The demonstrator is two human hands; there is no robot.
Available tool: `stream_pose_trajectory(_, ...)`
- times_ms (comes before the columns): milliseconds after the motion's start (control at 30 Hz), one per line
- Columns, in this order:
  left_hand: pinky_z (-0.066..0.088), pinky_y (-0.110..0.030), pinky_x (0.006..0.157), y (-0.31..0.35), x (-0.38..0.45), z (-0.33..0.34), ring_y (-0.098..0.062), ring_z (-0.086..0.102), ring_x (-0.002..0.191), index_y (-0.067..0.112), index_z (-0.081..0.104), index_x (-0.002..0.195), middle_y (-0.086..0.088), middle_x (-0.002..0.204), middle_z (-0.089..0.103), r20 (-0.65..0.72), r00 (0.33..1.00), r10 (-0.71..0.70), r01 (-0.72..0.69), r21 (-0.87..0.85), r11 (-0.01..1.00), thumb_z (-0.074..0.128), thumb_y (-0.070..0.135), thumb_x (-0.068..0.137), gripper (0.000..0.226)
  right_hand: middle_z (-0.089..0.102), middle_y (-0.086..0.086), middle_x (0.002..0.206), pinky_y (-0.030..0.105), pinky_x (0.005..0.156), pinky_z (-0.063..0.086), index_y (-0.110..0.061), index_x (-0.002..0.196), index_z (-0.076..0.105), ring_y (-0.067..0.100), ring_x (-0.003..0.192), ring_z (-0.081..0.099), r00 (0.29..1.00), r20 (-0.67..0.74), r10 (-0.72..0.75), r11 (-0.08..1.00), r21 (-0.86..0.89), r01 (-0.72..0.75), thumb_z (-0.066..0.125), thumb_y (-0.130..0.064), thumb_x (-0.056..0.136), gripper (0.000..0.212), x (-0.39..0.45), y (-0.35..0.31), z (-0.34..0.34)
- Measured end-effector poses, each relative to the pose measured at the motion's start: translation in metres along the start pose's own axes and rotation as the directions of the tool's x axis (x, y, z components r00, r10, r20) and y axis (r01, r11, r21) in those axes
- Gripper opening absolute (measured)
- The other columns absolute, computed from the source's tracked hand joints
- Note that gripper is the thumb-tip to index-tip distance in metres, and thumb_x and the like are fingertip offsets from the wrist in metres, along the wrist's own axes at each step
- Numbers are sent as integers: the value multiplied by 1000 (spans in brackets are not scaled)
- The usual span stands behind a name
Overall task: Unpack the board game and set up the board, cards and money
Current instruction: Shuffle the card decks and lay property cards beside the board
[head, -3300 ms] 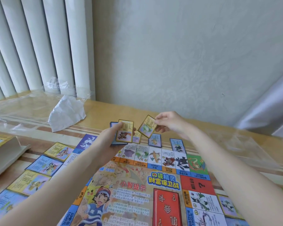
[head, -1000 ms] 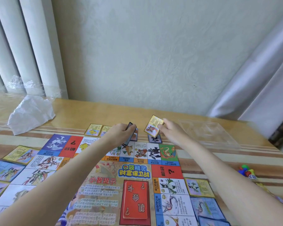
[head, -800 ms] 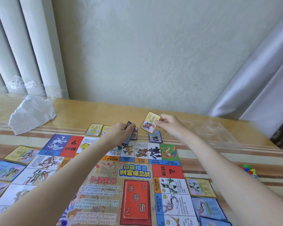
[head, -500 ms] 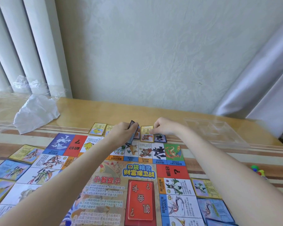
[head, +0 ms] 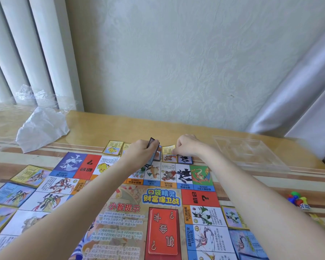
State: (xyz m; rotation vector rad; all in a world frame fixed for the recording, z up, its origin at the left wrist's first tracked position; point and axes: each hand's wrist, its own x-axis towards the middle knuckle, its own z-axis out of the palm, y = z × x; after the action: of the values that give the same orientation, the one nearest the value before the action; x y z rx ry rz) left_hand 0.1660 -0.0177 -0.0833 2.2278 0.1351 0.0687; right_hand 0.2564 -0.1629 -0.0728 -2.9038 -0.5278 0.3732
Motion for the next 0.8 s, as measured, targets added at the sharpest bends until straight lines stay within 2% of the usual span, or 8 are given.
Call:
stream_pose_trajectory(67, 24, -27, 49, -1, 1, 1, -16, 35, 55, 7, 51, 76, -9, 69, 45, 4, 1000, -2, 2, 4, 1000, 34, 38, 99, 42, 33, 2, 61, 38, 103, 36, -12, 55, 35, 19, 66, 39, 1000, -21, 7, 1000, 18, -6, 54, -21, 89, 40, 1, -1, 2)
stream_pose_trajectory(200, 25, -26, 48, -1, 1, 1, -16, 35, 55, 8, 50, 72, -8, 67, 46, 4, 1000, -4, 4, 5, 1000, 34, 37, 99, 42, 32, 2, 63, 40, 101, 39, -13, 57, 36, 22, 78, 42, 1000, -14, 20, 1000, 23, -19, 54, -24, 87, 37, 2, -1, 5)
stream_pose_trajectory(333, 25, -23, 45, 3, -2, 0, -14, 34, 51, 22, 50, 59, 0, 56, 42, 8, 1000, 10, -10, -8, 1000, 34, 34, 100, 46, 38, 4, 70, 40, 99, 39, -13, 57, 37, 26, 112, 45, 1000, -7, 10, 999, 31, -10, 56, -28, 87, 39, 2, 1, 6)
stream_pose_trajectory(400, 25, -25, 46, 4, -3, 0, -15, 34, 51, 21, 50, 59, 0, 55, 41, 6, 1000, 14, -14, -9, 1000, 34, 34, 100, 46, 45, 4, 74, 40, 100, 38, -12, 58, 41, 23, 107, 44, 999, -31, -10, 997, 73, 12, 57, -28, 88, 38, 1, 3, 7)
stream_pose_trajectory(467, 26, -22, 44, 3, -2, 0, -14, 35, 52, 16, 49, 60, 0, 56, 43, -1, 1000, 10, -10, -13, 1000, 35, 34, 100, 46, 56, 7, 91, 43, 105, 33, -11, 66, 48, 20, 109, 42, 996, -86, -23, 986, 165, 37, 57, -29, 90, 31, -2, 9, 4)
stream_pose_trajectory(567, 29, -22, 46, 2, -2, -1, -16, 40, 54, 16, 52, 62, -2, 60, 51, -13, 1000, 10, -11, -32, 999, 35, 35, 99, 46, 50, 1, 108, 43, 105, 32, -17, 80, 54, 25, 131, 34, 995, -76, -57, 977, 203, 72, 59, -25, 89, 13, -10, 24, 0)
stream_pose_trajectory(667, 31, -19, 46, 3, -1, 0, -16, 45, 56, 22, 56, 64, 1, 62, 56, -46, 998, 46, -49, -69, 996, 36, 32, 100, 42, 47, 1, 110, 33, 92, 37, -22, 95, 56, 23, 119, 41, 998, -22, -63, 983, 174, 66, 63, -28, 87, 12, -16, 36, 2)
stream_pose_trajectory(800, 25, -16, 38, 5, -2, 0, -12, 36, 49, 24, 46, 54, 7, 49, 42, -91, 994, 65, -71, -69, 995, 37, 30, 100, 47, 47, 3, 117, 27, 81, 34, -19, 103, 58, 16, 103, 43, 996, -41, -79, 977, 196, 86, 64, -26, 86, 19, -17, 33, 4)
